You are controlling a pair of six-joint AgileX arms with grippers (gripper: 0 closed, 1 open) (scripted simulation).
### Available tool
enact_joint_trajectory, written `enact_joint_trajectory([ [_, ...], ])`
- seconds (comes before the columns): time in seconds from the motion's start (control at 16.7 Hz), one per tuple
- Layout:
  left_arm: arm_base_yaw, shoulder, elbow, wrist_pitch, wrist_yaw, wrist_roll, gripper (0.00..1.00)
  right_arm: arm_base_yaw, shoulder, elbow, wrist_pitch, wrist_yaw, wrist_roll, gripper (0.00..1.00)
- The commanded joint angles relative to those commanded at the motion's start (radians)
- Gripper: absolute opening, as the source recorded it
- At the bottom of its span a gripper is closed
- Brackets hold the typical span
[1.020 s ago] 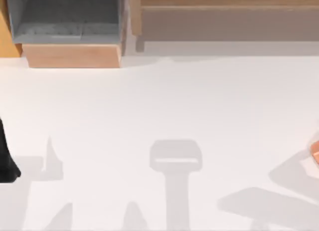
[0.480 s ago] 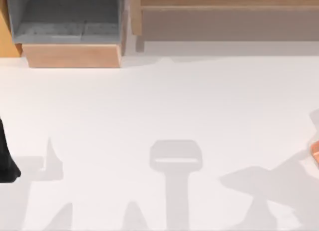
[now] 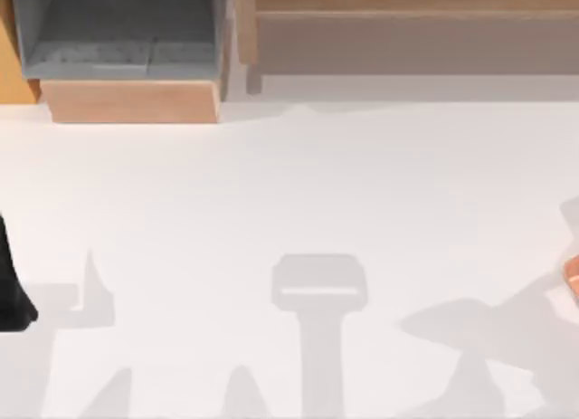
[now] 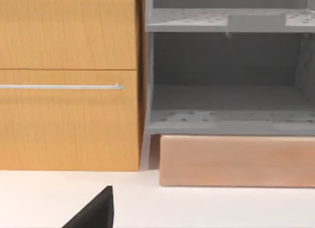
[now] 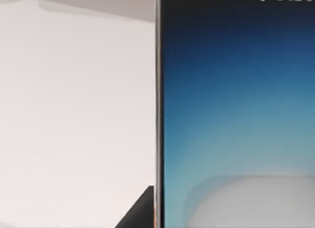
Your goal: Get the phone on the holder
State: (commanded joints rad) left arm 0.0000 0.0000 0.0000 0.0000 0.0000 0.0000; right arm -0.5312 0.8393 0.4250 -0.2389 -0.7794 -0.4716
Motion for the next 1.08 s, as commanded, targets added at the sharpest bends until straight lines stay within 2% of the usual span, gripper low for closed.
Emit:
enact_joint_trajectory([
  [0.72, 0.0, 0.0, 0.0, 0.0, 0.0, 0.0, 1.0, 0.0, 0.0, 0.0, 0.0, 0.0, 0.0, 0.98],
  [1.08, 0.0, 0.0, 0.0, 0.0, 0.0, 0.0, 1.0, 0.0, 0.0, 0.0, 0.0, 0.0, 0.0, 1.0],
])
